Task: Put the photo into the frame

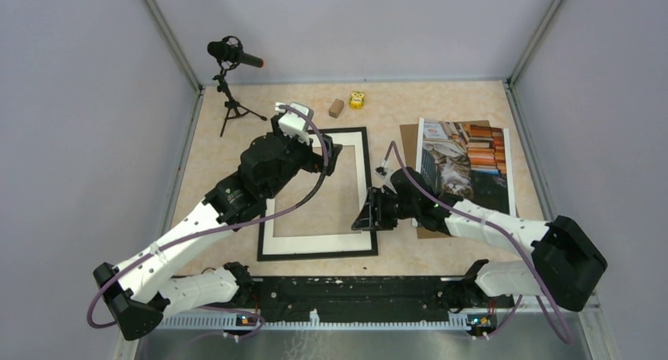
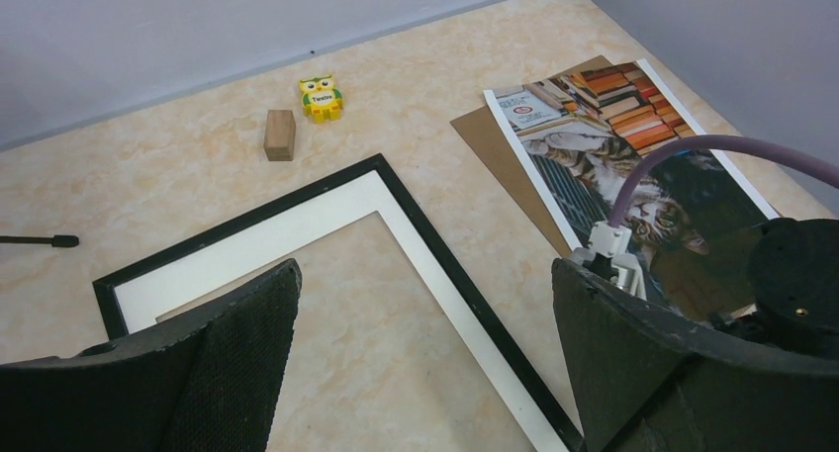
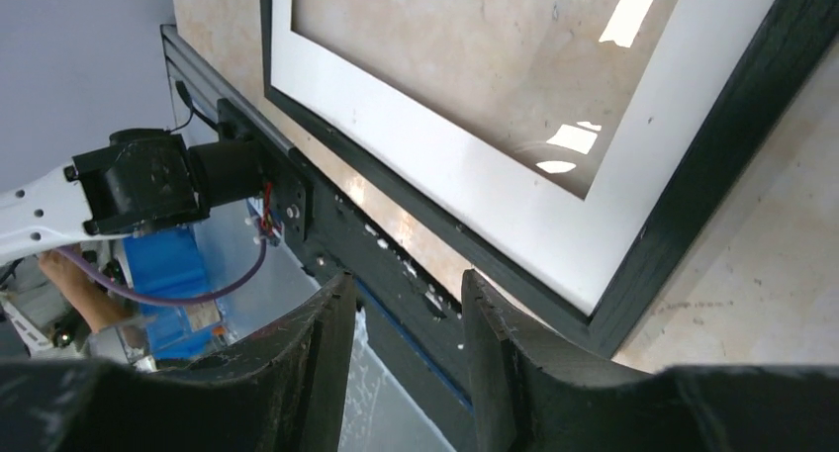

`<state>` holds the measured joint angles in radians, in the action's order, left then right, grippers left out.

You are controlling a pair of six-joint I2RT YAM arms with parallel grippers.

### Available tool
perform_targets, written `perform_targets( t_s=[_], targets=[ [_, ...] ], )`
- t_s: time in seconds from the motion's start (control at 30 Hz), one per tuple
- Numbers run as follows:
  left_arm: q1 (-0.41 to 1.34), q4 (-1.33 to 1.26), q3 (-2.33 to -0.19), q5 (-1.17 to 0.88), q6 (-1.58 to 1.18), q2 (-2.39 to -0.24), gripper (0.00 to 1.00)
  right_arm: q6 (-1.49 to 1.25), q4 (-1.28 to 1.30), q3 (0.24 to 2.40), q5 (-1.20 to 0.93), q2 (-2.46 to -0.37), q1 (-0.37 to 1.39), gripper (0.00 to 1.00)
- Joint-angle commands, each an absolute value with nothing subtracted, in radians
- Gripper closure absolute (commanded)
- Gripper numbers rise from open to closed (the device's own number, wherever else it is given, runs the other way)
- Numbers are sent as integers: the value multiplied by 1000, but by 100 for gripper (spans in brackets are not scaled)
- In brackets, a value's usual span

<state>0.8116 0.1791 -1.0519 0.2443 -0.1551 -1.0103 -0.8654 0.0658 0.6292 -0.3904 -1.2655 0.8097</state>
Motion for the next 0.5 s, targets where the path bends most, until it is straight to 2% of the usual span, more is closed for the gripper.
perform_targets(
  t_s=[0.0, 0.3, 0.47],
  targets=[
    [806, 125, -1035, 274, -158, -992, 1, -862, 189, 645, -395, -1175, 818, 57],
    [805, 109, -1021, 301, -156, -996, 1, -862, 382, 612, -395, -969, 797, 57],
    [806, 115, -1023, 294, -160, -1026, 1, -862, 539, 626, -395, -869, 727, 57]
  ],
)
